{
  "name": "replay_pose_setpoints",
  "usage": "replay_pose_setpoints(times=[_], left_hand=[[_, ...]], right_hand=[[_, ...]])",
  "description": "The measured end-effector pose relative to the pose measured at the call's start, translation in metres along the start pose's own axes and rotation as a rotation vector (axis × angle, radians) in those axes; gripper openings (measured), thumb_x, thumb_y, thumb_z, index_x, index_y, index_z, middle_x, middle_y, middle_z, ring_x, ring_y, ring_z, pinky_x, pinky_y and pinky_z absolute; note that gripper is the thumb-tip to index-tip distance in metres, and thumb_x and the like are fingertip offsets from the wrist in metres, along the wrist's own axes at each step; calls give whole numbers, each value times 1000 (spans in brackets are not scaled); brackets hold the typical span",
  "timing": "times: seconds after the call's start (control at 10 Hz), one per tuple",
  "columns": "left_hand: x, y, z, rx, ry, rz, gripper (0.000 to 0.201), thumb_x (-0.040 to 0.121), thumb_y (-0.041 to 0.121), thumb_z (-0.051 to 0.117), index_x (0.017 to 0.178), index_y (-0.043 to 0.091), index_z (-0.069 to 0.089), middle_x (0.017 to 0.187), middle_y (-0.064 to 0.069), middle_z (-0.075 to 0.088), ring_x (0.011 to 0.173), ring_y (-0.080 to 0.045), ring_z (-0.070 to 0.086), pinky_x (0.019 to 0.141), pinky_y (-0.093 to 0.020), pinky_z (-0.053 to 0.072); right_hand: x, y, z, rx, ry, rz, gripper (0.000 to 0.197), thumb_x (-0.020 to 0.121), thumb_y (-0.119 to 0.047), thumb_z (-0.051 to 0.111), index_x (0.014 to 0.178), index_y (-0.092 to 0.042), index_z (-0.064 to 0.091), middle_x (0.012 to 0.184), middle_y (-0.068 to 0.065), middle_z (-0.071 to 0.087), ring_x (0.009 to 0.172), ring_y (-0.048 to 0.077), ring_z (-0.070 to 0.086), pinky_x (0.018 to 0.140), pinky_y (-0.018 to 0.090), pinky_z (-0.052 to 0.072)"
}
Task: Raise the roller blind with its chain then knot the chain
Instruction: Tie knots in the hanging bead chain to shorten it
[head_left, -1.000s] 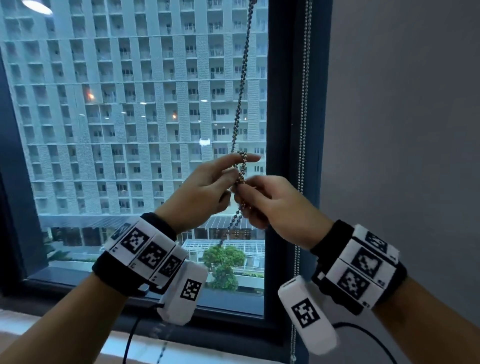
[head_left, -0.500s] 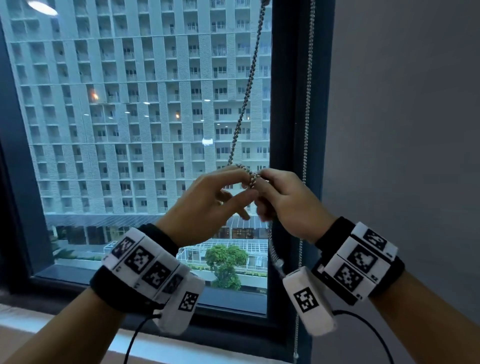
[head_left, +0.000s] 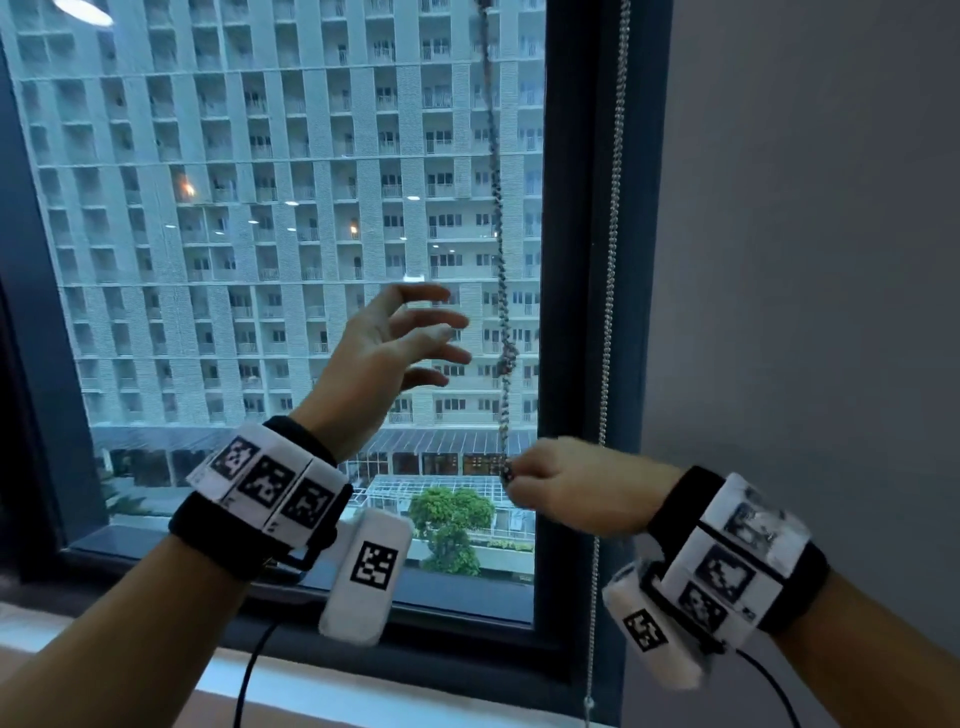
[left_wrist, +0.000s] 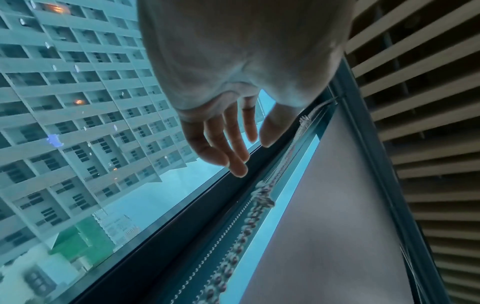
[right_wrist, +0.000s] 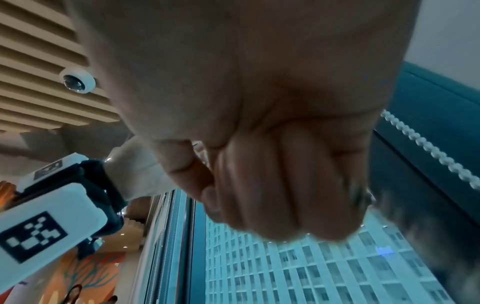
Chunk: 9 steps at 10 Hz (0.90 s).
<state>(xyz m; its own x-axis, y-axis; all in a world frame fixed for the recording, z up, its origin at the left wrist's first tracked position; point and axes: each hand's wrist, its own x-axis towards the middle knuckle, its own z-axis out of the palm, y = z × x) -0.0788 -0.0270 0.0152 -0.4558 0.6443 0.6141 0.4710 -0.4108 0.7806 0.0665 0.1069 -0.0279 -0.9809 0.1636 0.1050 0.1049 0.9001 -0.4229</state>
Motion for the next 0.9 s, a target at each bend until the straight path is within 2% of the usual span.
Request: replay_pose_setpoints(times=[0.1, 0.2, 0.3, 0.4, 0.5, 0.6, 0.7, 0.8, 0.9], left_hand=[[-5, -2, 1, 50, -32, -24, 24, 94, 6, 49, 118, 9, 53, 112, -12, 68, 89, -25, 68, 72, -33, 52], [-8, -3, 4, 84, -60, -27, 22, 95, 5, 49, 116, 8, 54, 109, -13, 69, 89, -27, 69, 71, -33, 52], [-8, -1, 8, 88, -90, -30, 23, 95, 4, 49, 117, 6, 54, 107, -12, 71, 90, -29, 70, 71, -34, 52], [-8, -1, 13, 121, -138, -25, 21, 96, 5, 48, 115, 5, 56, 104, -11, 73, 91, -29, 71, 74, -36, 53], [-7, -3, 16, 183, -182, -13, 19, 96, 6, 48, 111, 7, 59, 101, -9, 74, 91, -27, 71, 76, -36, 54], [-4, -3, 15, 215, -206, -5, 17, 95, 5, 50, 108, 9, 61, 97, -6, 74, 88, -20, 71, 76, -36, 54], [1, -1, 12, 294, -208, 4, 18, 94, 4, 50, 105, 12, 61, 95, -6, 75, 84, -17, 71, 73, -34, 54], [7, 2, 2, 466, -201, -34, 18, 96, 10, 50, 108, 17, 60, 96, -1, 74, 89, -15, 71, 74, -31, 53], [15, 3, -8, 629, -162, -132, 23, 98, 18, 48, 119, 18, 55, 116, -2, 67, 103, -19, 64, 76, -29, 47]], right_hand=[[0, 5, 11, 46, -49, 61, 34, 99, -30, 41, 67, -25, 47, 50, -5, 55, 47, 12, 51, 58, 33, 48], [1, 7, 5, -6, -26, 47, 33, 99, -28, 41, 70, -18, 53, 65, 3, 69, 59, 15, 60, 66, 36, 54], [2, 10, 1, -51, 2, 29, 35, 96, -31, 45, 77, -11, 67, 83, 3, 76, 72, 15, 68, 75, 36, 56], [-1, 7, -3, -83, 37, 50, 52, 96, -46, 43, 72, -10, 71, 77, 7, 75, 72, 24, 72, 77, 43, 59], [-8, -5, -15, 106, -33, 83, 74, 99, -53, 34, 71, 5, 70, 68, 16, 74, 55, 27, 71, 66, 35, 62], [-11, -17, -31, 398, -79, 60, 85, 97, -61, 26, 92, 13, 66, 73, 23, 72, 53, 28, 67, 53, 27, 55], [-5, -24, -44, 559, 4, 12, 77, 98, -59, 26, 111, 10, 58, 95, 28, 72, 76, 33, 71, 69, 38, 59], [9, -34, -49, 375, 139, 3, 62, 101, -49, 29, 121, 3, 55, 115, 24, 65, 105, 39, 66, 95, 50, 53], [20, -40, -51, 321, 100, 102, 58, 102, -42, 33, 115, 11, 55, 105, 26, 66, 87, 39, 67, 87, 50, 57]])
